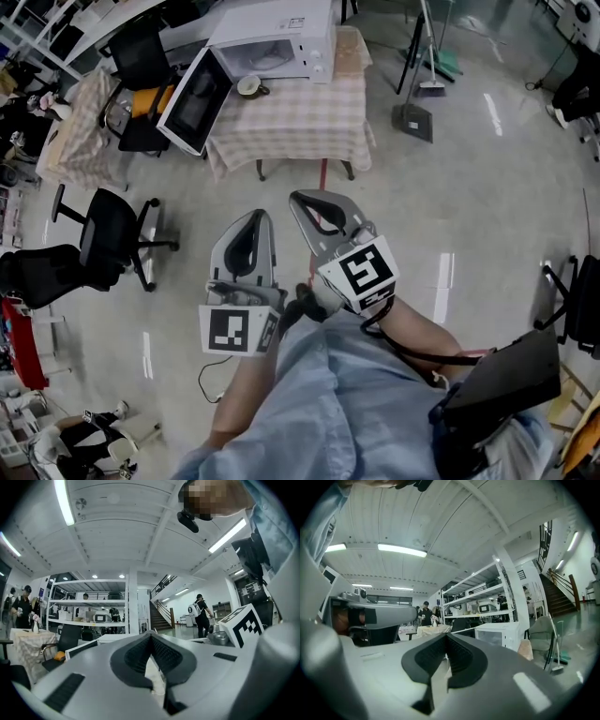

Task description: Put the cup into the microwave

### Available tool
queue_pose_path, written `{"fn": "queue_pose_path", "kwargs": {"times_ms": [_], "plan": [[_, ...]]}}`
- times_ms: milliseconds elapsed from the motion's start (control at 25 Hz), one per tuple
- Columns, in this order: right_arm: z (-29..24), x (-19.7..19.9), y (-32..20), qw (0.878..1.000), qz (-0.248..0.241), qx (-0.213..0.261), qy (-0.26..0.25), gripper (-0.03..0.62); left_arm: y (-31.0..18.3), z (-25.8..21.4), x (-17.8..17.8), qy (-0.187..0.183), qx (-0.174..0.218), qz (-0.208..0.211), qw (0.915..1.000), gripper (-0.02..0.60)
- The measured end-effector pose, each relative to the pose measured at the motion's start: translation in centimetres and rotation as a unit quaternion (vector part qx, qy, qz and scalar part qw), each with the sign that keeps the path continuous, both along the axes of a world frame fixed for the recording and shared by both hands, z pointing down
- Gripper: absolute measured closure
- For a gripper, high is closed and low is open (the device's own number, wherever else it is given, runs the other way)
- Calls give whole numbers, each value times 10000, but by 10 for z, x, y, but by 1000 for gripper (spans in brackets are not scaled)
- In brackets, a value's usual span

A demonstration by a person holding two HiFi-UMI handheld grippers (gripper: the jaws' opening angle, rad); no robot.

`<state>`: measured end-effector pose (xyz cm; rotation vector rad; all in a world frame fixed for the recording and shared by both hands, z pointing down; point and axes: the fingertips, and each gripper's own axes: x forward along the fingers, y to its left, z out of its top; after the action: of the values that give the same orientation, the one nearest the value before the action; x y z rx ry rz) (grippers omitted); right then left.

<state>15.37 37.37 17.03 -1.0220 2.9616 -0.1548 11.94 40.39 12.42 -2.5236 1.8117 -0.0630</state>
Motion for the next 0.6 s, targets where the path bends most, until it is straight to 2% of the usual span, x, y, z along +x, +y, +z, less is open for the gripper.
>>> {"fn": "queue_pose_path", "kwargs": {"times_ms": [280,600], "plan": [[18,-6,-20,9998,81,-151,48,593,-17,16,-20,103,-147,-132,9998,577],[28,-31,-67,9991,290,-213,202,594,-69,20,-58,340,-124,-40,9993,577]]}}
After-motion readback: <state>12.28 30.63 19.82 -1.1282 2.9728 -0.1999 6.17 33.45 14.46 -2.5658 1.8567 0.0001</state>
